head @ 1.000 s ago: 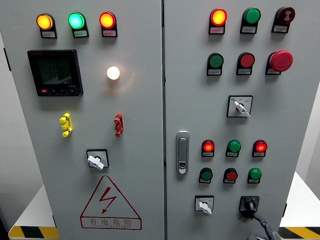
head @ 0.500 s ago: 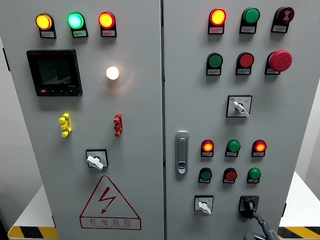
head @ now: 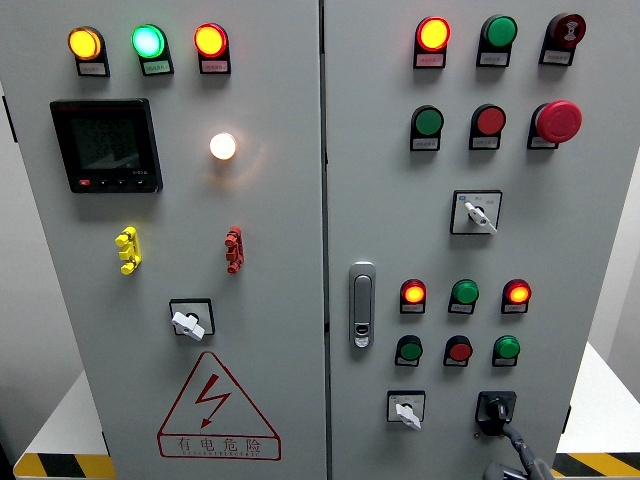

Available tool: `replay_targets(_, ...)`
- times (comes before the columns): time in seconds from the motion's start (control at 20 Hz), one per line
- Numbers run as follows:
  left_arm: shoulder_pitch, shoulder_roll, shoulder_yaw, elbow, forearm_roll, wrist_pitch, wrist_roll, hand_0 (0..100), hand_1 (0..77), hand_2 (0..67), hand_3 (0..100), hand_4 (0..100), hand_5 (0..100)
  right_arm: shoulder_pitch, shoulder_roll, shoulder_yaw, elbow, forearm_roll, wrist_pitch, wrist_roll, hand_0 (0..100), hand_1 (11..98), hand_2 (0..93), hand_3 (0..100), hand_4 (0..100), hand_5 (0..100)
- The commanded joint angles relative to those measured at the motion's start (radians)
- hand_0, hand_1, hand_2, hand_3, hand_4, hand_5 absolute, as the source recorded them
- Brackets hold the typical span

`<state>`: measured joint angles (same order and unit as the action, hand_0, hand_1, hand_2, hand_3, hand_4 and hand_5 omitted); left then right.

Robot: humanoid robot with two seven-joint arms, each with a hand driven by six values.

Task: Trip black knob to open circuit
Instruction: 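Grip the black knob with the right hand and twist it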

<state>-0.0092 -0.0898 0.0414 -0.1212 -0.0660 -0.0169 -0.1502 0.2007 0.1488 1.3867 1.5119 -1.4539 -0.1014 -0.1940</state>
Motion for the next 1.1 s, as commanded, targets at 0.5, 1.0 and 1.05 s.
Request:
replay_targets(0.5, 0.000, 0.001, 0.000, 0.000, 0.000, 0.000, 0.000, 0, 3.2, 12.9, 21, 7, 2, 0.000, 0.0000, -0.011, 0.005, 0.001, 0.000, -0.013, 100, 89.5, 5.9, 95, 98, 100)
replay_targets(1.0, 0.000, 0.001, 0.000, 0.000, 0.000, 0.000, 0.000, 0, 3.2, 12.9, 21, 7, 2, 0.000, 0.0000, -0.021, 0.013, 0.001, 0.002, -0.018, 100, 89.0, 5.9, 95, 97, 100)
replay_targets(1.05, -0.002, -0.001, 0.000, 0.000, 0.000, 0.000, 0.000, 0, 3.2, 12.9, 21, 7, 2, 0.000, 0.0000, -0.021, 0.013, 0.001, 0.002, -0.018, 100, 88.9, 5.9, 95, 97, 100)
